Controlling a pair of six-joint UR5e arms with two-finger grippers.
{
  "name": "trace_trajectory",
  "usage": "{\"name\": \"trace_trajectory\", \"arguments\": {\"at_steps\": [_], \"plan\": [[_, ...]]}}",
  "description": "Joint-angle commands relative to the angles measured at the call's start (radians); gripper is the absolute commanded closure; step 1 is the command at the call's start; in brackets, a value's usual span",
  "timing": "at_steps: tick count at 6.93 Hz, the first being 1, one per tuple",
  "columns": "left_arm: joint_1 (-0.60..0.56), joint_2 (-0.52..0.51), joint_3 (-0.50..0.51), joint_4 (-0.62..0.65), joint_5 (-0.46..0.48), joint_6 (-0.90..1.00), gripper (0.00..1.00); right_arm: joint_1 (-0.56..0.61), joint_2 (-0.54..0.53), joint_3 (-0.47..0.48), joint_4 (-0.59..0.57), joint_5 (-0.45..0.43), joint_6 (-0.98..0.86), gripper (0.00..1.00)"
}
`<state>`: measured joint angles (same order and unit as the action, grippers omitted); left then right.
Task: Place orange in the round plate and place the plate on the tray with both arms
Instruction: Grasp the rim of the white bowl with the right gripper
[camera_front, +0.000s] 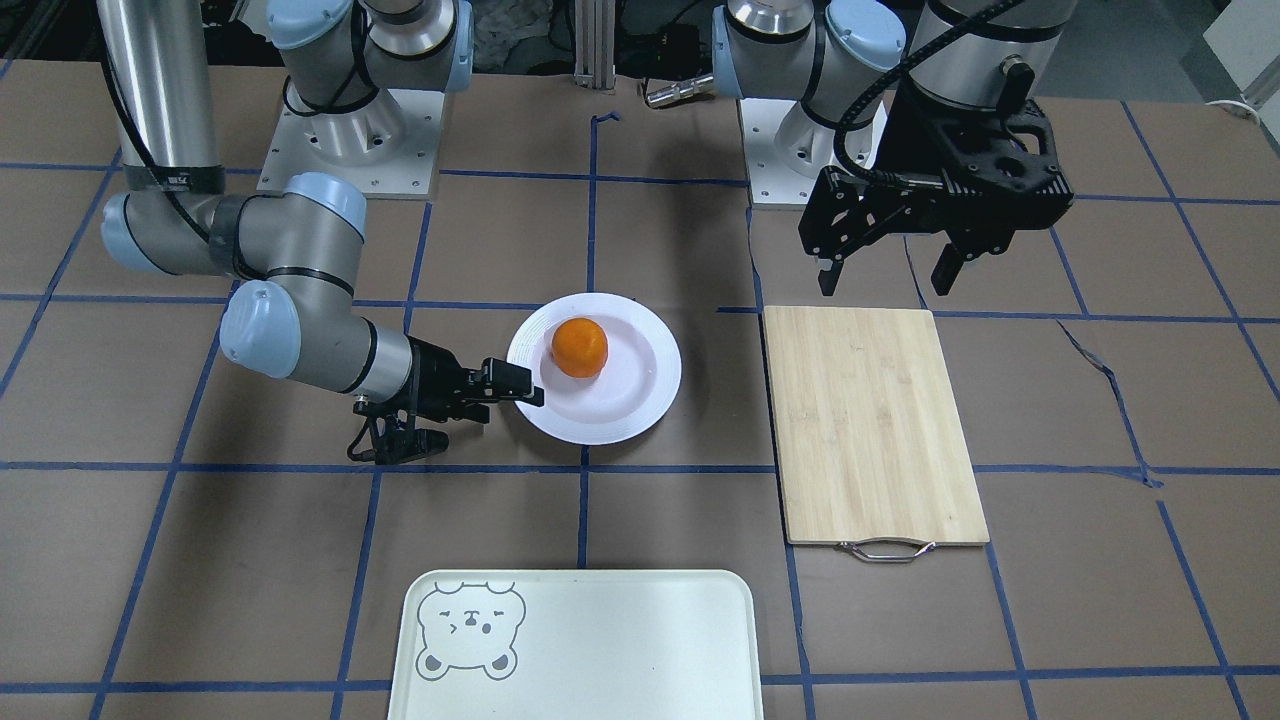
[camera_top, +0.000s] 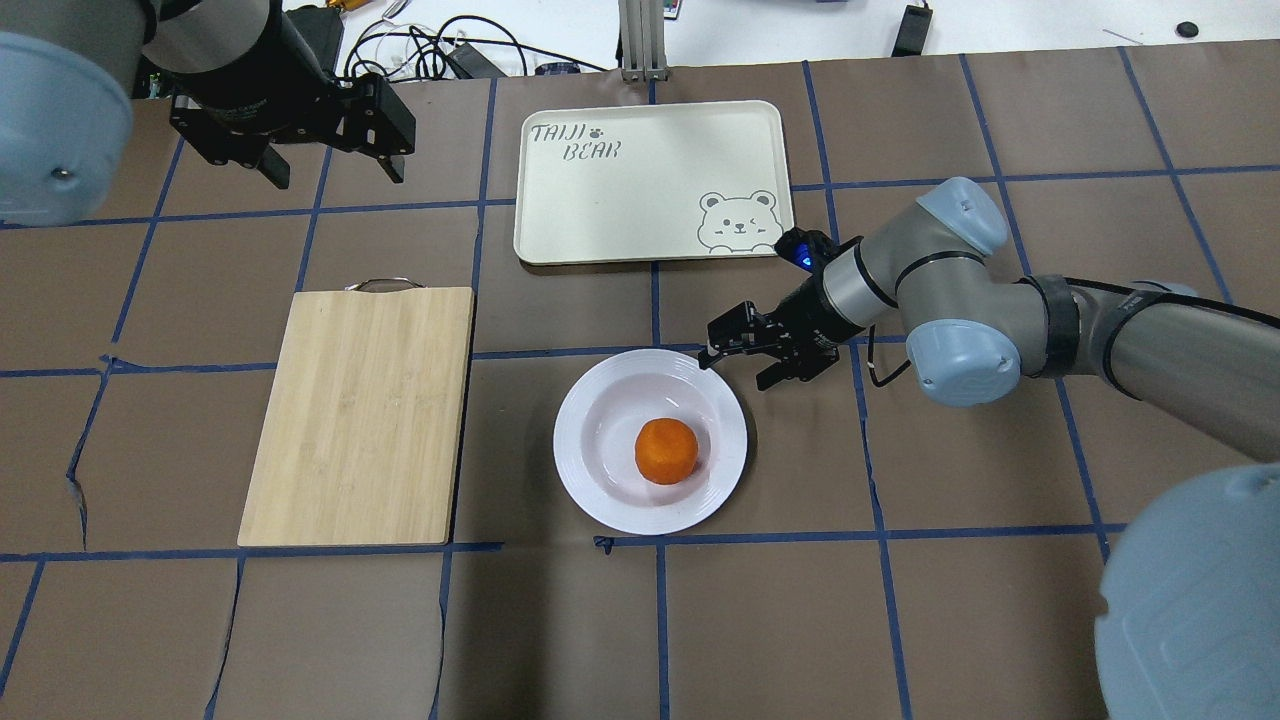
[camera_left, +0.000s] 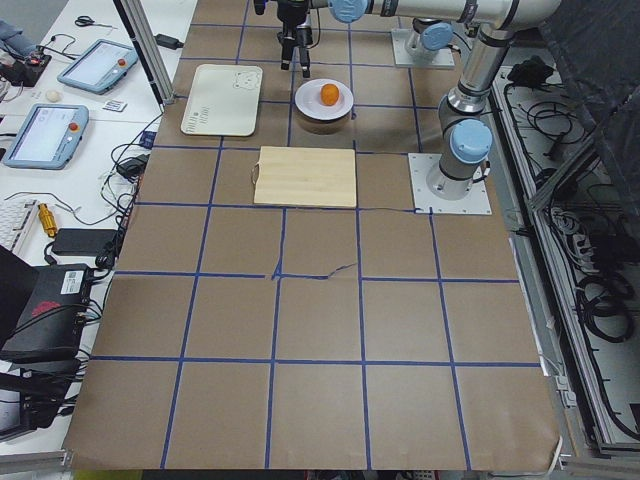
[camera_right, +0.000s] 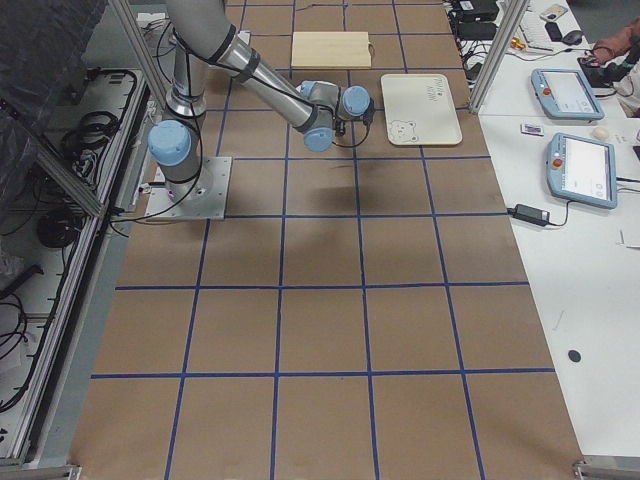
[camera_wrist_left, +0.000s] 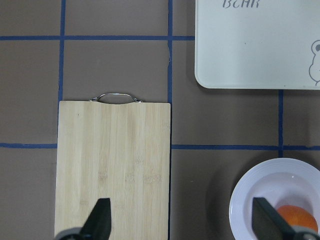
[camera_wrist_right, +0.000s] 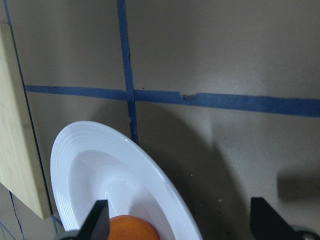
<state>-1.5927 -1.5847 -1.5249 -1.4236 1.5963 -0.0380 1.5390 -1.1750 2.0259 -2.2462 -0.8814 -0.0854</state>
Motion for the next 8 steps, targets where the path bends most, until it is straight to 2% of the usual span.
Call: {"name": "trace_trajectory", "arguments": {"at_steps": [1,3,4,8], "plan": [[0.002,0.000,0.002,0.000,0.001,0.004,0.00,0.009,0.021,0.037,-0.062,0.010,-0.002,0.04],[0.002,0.000,0.000,0.000,-0.001,0.004,0.00,0.016,0.021,0.045,-0.075,0.009,-0.001,0.08],[0.004,0.000,0.000,0.000,-0.001,0.004,0.00,0.030,0.023,0.045,-0.075,0.007,-0.002,0.13],[0.004,0.000,0.002,0.000,0.001,0.004,0.00,0.052,0.021,0.045,-0.075,0.007,-0.001,0.60]]}}
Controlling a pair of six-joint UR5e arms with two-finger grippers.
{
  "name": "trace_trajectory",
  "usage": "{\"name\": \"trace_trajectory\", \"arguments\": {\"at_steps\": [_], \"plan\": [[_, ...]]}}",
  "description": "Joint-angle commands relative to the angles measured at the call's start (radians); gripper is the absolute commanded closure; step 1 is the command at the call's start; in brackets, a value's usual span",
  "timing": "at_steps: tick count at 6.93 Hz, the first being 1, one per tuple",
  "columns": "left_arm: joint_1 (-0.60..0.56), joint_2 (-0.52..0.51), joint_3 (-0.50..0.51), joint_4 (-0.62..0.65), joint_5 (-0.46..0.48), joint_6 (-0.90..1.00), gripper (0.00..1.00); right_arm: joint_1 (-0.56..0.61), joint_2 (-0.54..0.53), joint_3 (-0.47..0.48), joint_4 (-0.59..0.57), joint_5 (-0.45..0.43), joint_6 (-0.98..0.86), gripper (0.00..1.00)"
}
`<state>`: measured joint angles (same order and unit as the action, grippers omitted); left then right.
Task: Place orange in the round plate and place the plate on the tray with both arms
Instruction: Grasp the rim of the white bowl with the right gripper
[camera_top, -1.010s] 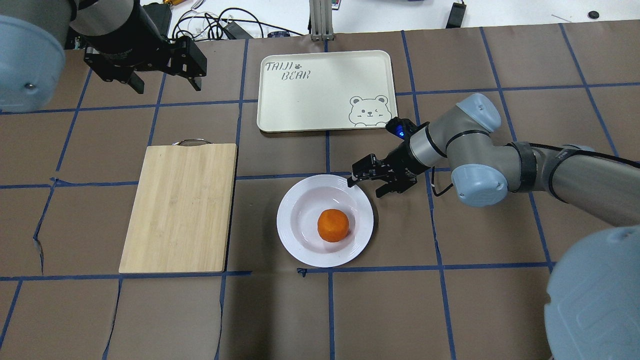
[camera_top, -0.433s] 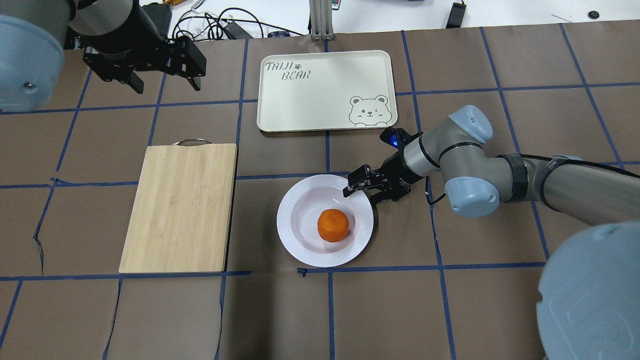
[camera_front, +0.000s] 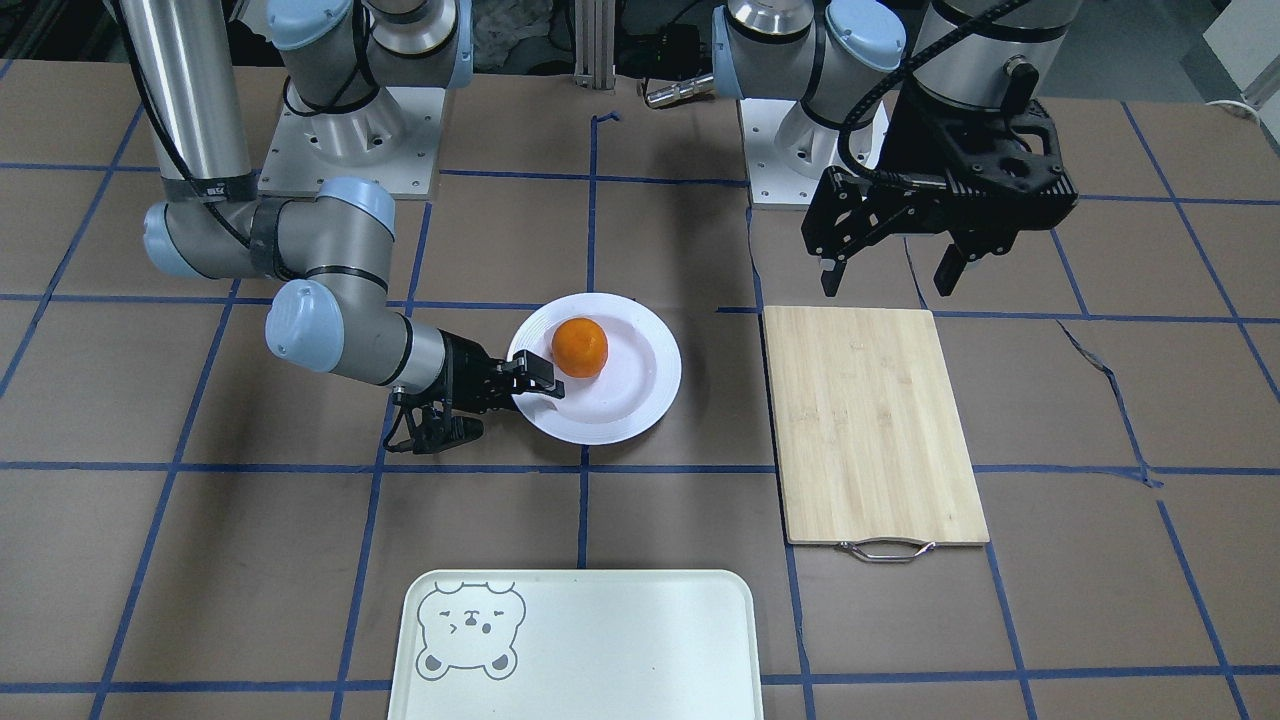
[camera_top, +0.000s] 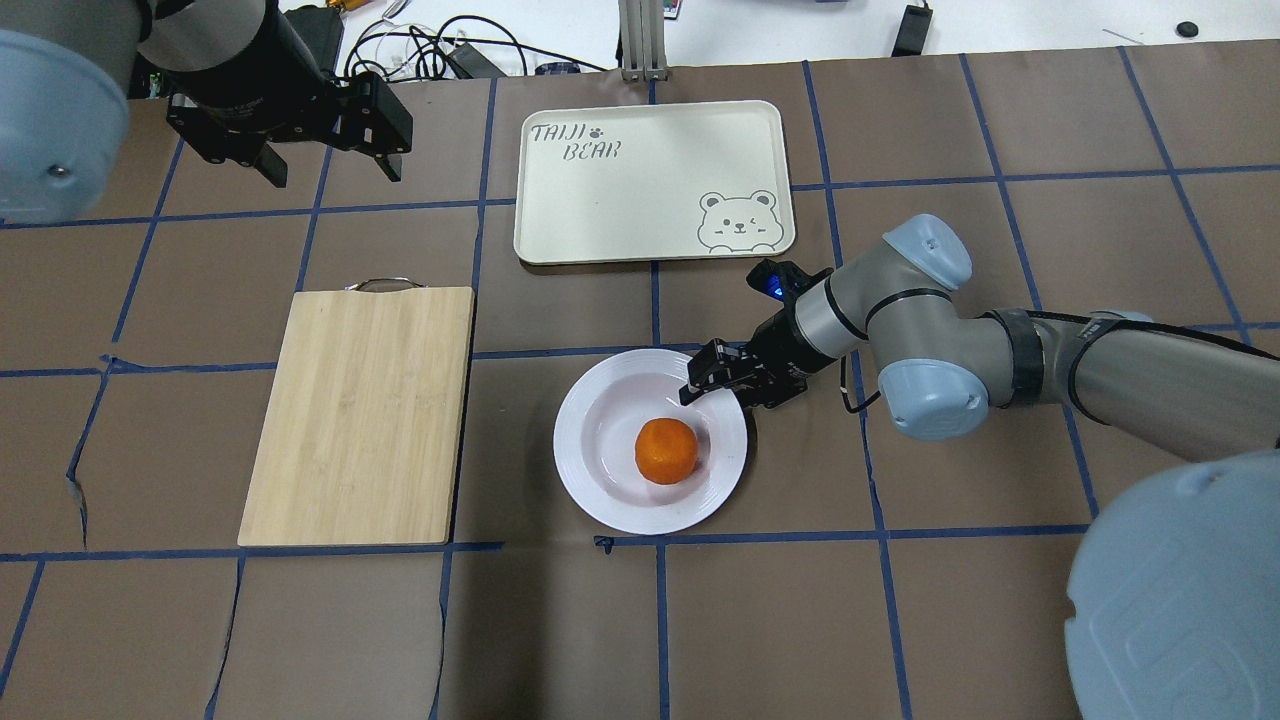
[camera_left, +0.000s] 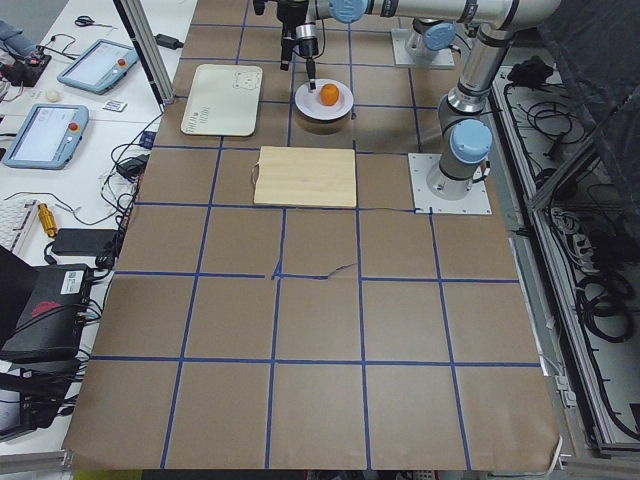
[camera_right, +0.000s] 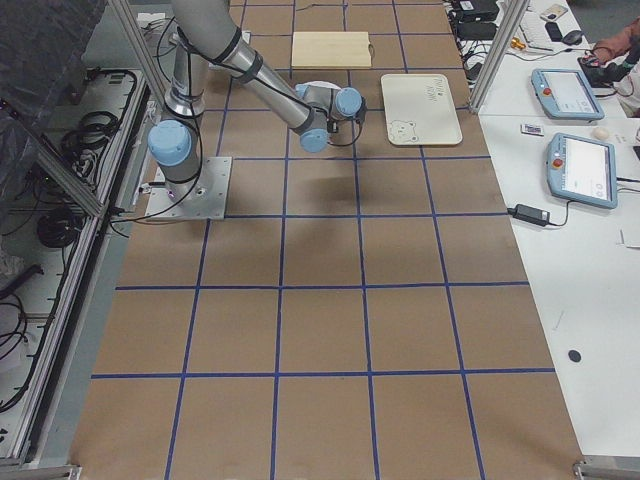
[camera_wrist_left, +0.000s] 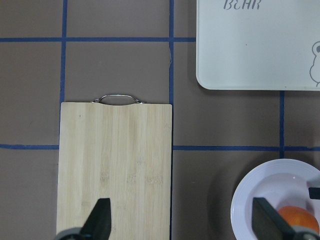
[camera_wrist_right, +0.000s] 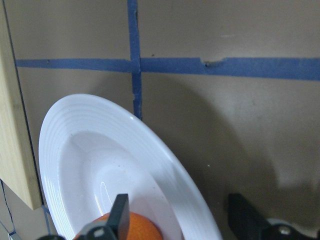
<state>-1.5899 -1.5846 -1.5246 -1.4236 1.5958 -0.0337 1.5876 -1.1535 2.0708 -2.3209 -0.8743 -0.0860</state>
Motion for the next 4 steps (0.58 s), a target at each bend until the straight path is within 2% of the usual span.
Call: {"name": "trace_trajectory", "arguments": {"at_steps": [1,2,4], "plan": [[0.001,0.000,0.001,0.000,0.000,0.000,0.00,0.015,0.000,0.000,0.000,0.000,0.000,0.78],[0.001,0.000,0.001,0.000,0.000,0.000,0.00,0.022,0.000,-0.001,-0.005,-0.003,-0.001,1.00],[0.001,0.000,0.001,0.000,0.000,0.000,0.00,0.020,-0.006,-0.006,-0.026,0.000,0.000,1.00]]}}
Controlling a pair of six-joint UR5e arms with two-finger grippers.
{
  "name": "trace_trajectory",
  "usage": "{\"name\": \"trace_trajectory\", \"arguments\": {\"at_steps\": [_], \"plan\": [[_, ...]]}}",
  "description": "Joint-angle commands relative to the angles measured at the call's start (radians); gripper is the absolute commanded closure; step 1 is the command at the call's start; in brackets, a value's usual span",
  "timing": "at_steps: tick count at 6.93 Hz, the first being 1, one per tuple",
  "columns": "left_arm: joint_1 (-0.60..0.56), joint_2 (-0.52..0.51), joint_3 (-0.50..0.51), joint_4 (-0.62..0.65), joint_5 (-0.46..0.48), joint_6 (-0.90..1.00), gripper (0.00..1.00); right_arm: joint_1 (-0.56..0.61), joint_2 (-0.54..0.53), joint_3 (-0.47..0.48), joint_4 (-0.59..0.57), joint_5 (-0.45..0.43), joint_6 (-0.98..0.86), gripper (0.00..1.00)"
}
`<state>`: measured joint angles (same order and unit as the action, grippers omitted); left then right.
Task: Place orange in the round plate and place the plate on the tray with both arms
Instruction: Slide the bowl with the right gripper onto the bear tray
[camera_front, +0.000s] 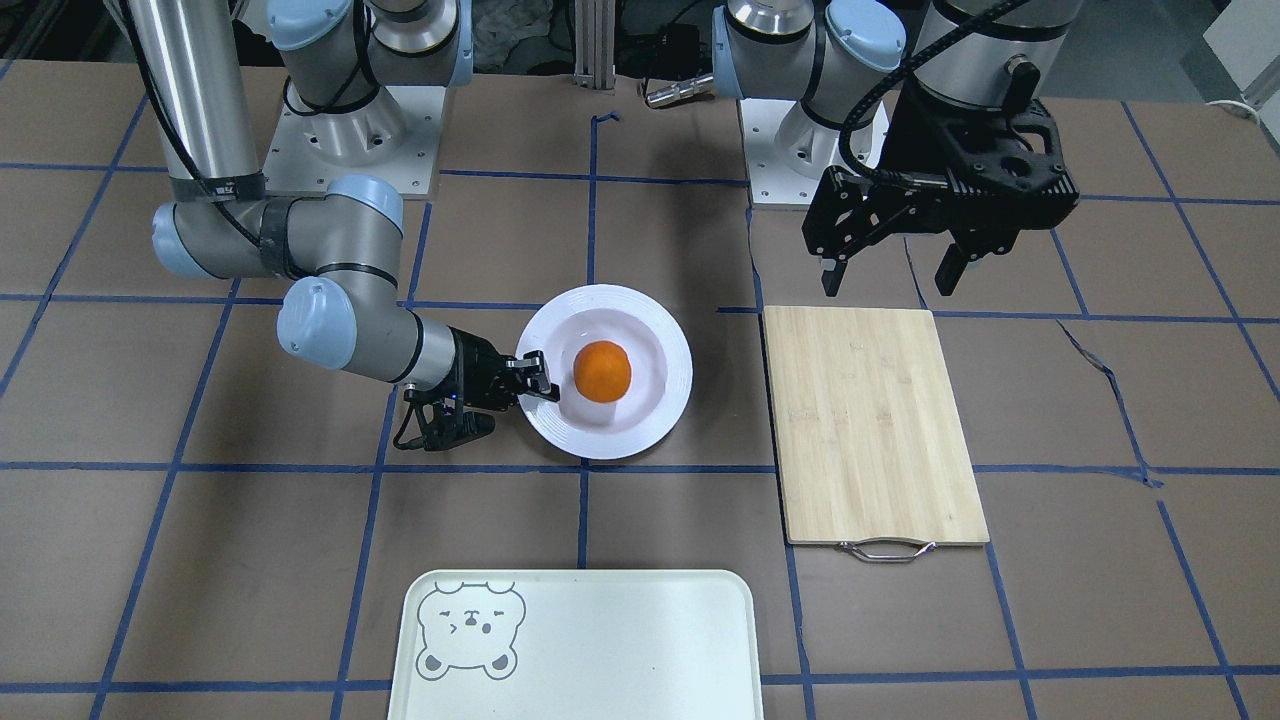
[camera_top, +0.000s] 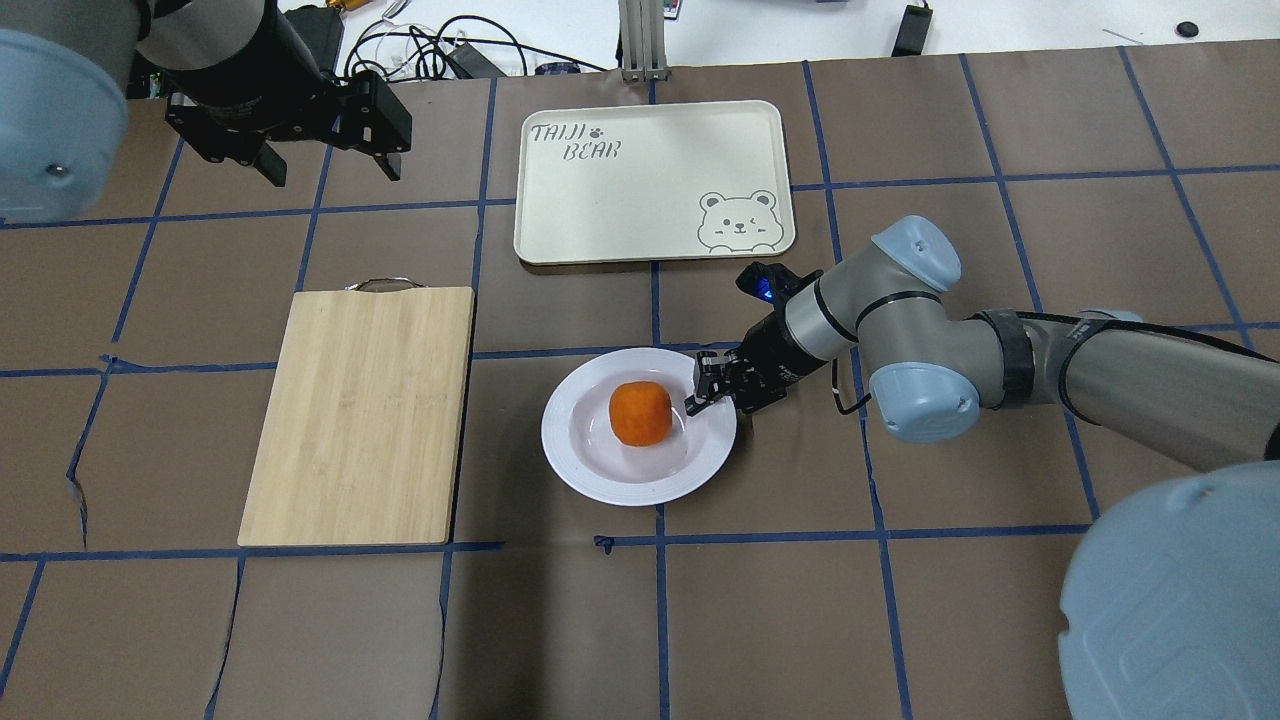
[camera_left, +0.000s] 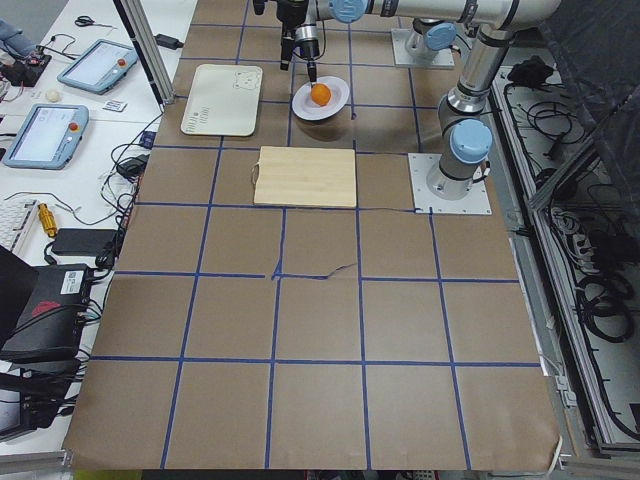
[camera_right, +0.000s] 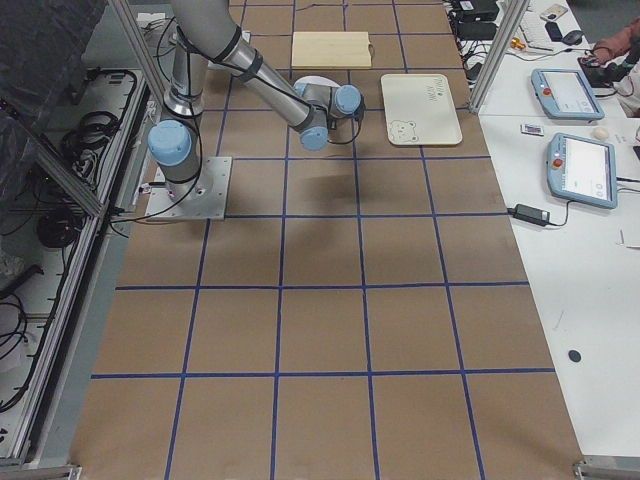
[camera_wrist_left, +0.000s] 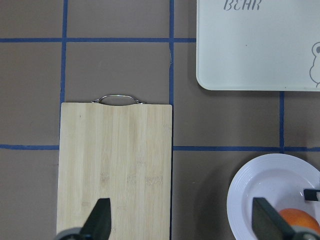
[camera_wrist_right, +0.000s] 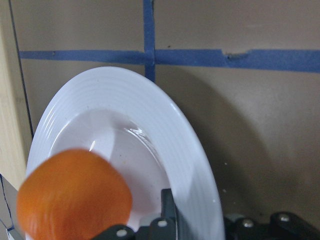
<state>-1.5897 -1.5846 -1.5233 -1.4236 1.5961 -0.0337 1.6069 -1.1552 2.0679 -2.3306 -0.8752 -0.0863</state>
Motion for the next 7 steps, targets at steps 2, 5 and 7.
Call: {"name": "trace_trajectory", "arguments": {"at_steps": [2,5,7], "plan": [[0.000,0.000,0.000,0.000,0.001,0.000,0.00,-0.001,-0.012,-0.008,-0.163,0.001,-0.003,1.00],[-0.001,0.000,0.000,0.000,0.001,0.000,0.00,-0.008,-0.012,-0.090,-0.260,0.004,0.017,1.00],[-0.001,0.000,0.000,0.000,-0.001,0.000,0.00,-0.012,0.006,-0.219,-0.183,0.002,0.104,1.00]]}}
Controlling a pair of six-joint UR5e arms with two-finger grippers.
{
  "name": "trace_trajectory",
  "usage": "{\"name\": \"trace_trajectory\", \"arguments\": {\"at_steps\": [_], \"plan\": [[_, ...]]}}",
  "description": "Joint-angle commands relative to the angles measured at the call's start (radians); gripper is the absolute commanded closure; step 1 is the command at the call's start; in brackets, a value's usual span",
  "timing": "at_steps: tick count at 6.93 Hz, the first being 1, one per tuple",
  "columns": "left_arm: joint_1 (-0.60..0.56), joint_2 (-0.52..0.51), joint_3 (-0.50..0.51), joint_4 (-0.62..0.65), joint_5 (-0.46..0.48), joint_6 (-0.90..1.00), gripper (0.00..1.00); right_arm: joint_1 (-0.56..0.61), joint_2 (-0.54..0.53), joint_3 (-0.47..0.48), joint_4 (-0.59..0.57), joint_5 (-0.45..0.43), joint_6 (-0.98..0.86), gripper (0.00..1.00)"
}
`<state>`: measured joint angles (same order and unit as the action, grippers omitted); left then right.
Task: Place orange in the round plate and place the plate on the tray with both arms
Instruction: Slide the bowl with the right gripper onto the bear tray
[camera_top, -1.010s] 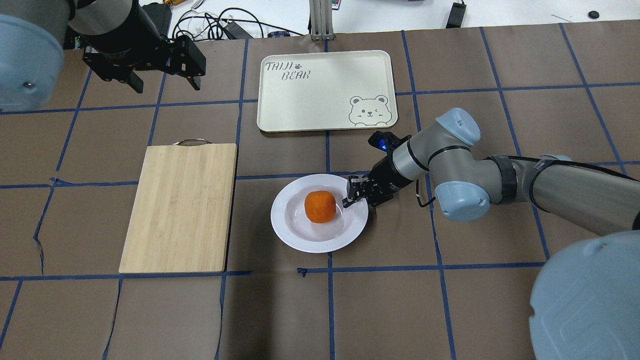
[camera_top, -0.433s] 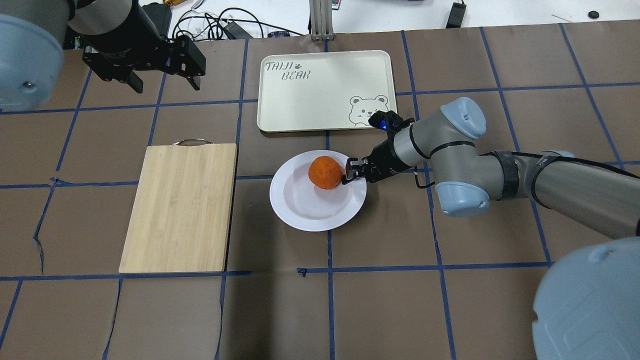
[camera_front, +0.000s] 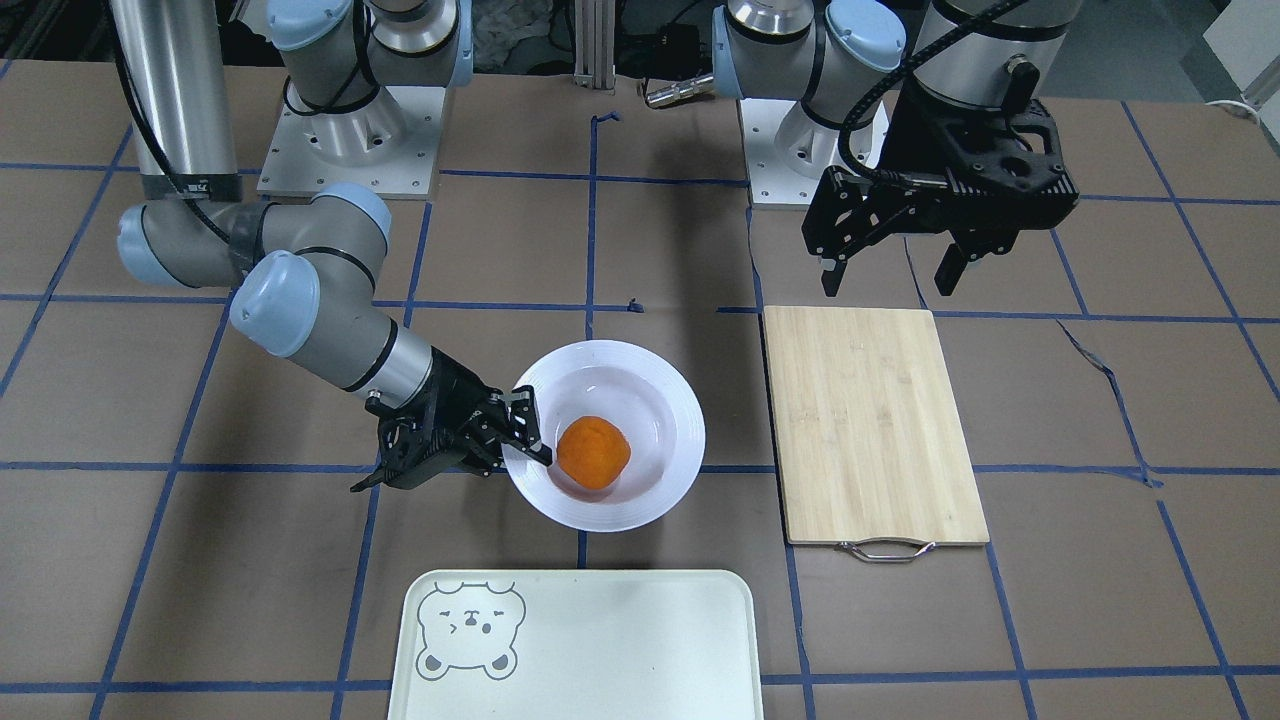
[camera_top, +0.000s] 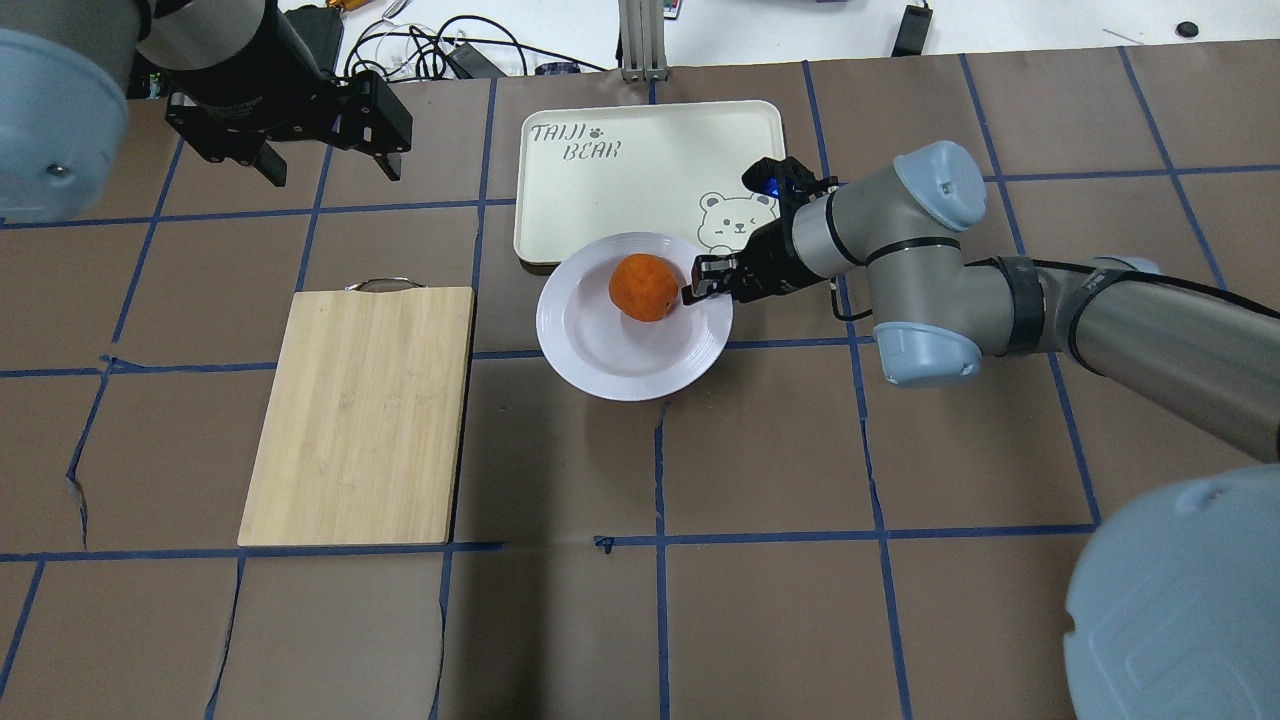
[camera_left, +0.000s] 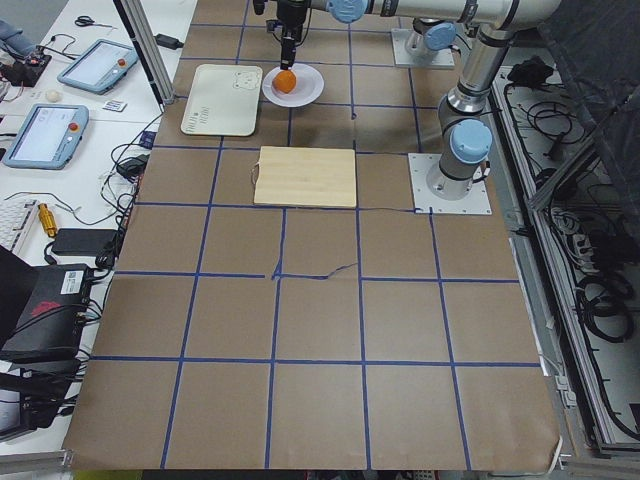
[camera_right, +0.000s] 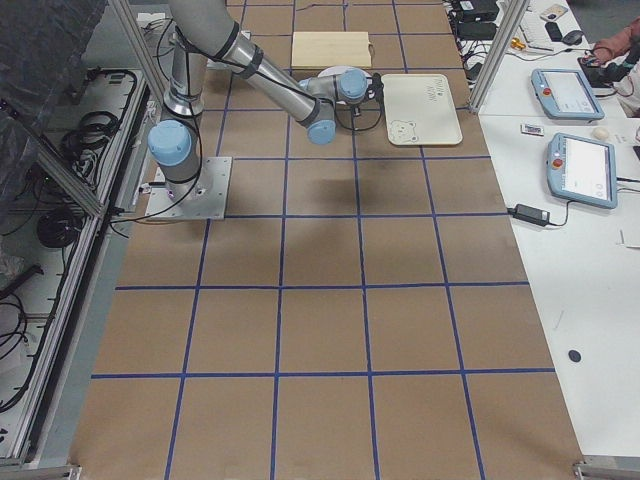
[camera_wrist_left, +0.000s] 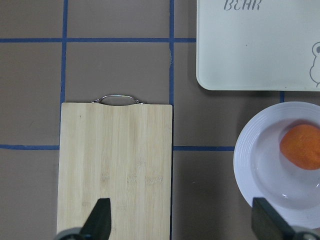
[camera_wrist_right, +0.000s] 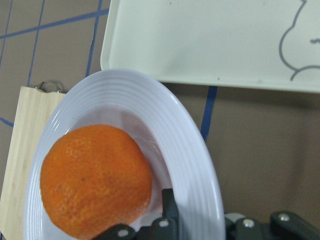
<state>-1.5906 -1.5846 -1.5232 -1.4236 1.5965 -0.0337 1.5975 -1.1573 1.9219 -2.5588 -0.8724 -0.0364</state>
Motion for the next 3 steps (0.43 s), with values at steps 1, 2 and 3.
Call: {"name": "trace_trajectory", "arguments": {"at_steps": [1,2,3], "plan": [[0.000,0.000,0.000,0.000,0.000,0.000,0.00,-0.005,0.039,-0.145,0.086,0.000,0.082,1.00],[0.000,0.000,0.000,0.000,-0.001,0.000,0.00,-0.008,0.123,-0.249,0.092,0.000,0.101,1.00],[0.000,0.000,0.000,0.000,-0.001,0.000,0.00,-0.010,0.215,-0.376,0.092,0.000,0.156,1.00]]}}
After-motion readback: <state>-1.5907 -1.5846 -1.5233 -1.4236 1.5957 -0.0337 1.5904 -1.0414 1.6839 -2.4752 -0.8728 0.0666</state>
